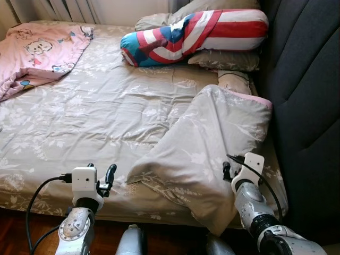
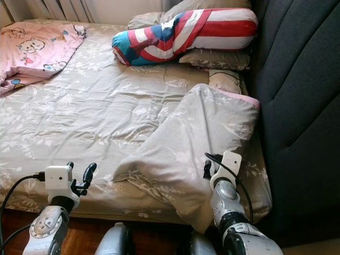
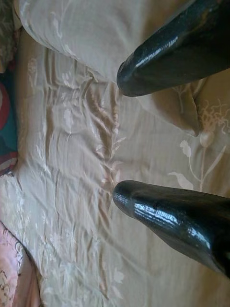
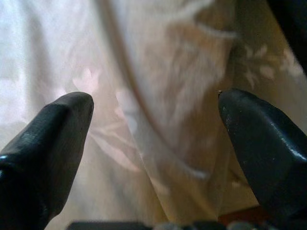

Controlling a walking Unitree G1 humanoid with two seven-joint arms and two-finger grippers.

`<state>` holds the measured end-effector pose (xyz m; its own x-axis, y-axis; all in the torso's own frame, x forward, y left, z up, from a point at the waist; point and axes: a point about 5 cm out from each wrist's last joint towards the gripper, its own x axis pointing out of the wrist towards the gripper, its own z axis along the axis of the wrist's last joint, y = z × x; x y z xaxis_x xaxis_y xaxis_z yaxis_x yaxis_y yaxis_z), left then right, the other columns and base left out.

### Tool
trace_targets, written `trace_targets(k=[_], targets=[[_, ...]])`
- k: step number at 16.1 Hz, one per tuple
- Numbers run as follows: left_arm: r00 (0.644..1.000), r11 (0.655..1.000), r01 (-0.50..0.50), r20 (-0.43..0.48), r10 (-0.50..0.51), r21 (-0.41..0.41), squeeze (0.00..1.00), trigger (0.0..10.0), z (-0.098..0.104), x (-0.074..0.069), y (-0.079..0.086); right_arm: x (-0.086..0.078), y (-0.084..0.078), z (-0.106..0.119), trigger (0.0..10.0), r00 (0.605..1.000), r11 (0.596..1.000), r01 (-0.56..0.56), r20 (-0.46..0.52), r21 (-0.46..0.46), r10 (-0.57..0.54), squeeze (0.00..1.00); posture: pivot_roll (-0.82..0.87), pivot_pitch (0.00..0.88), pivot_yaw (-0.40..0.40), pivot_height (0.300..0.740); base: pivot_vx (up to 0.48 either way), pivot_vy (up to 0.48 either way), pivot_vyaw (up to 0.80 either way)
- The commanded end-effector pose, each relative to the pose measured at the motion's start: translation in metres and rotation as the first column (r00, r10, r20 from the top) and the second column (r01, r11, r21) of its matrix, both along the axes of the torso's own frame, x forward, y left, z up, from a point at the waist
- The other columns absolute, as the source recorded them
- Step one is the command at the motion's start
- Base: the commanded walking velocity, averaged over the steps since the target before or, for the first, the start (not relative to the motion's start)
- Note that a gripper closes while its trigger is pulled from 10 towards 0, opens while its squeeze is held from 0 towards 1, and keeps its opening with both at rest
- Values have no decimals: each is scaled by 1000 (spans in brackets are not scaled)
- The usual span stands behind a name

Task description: Clean up the room

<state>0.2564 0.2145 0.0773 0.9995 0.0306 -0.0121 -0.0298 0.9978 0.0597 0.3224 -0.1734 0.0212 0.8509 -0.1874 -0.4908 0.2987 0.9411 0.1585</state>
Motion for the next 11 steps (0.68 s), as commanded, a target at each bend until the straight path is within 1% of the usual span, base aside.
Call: trace_targets(k=[1,2,4,5,6,8,9,10,11], targets=[[1000,1000,14,0,-14,1,0,10000,3,-2,1,-10,2,-13,10000,998,998,8,-66,56,-4,0,158,157,-7,657,0,0,0],[1000,1000,18,2,-18,5,0,10000,5,-2,1,-12,2,-15,10000,997,998,10,-78,65,-5,0,165,161,-3,657,0,0,0],[1000,1000,22,9,-22,10,0,10000,9,-1,3,-14,-1,-17,10000,995,999,27,-93,43,-23,0,171,167,3,657,0,0,0],[1000,1000,23,11,-24,14,0,10000,11,-1,4,-16,-2,-19,10000,994,997,52,-101,58,-46,0,180,173,10,657,0,0,0],[1000,999,27,10,-28,21,0,10000,12,-3,5,-17,-3,-20,10000,991,994,77,-112,73,-69,0,192,181,20,657,0,0,0],[1000,999,30,4,-30,31,0,10000,14,-6,8,-19,-3,-22,10000,990,994,80,-119,72,-71,0,207,193,32,657,0,0,0],[1000,999,31,4,-31,36,0,10000,16,-9,9,-21,-2,-25,10000,988,990,98,-133,100,-84,0,212,197,38,657,0,0,0],[999,999,36,4,-36,41,0,10000,19,-11,10,-24,1,-29,10000,983,979,119,-158,164,-92,0,224,205,49,657,0,0,0],[999,998,38,5,-38,44,0,10000,19,-11,10,-25,2,-30,10000,982,976,124,-165,182,-94,0,226,206,50,657,0,0,0]])
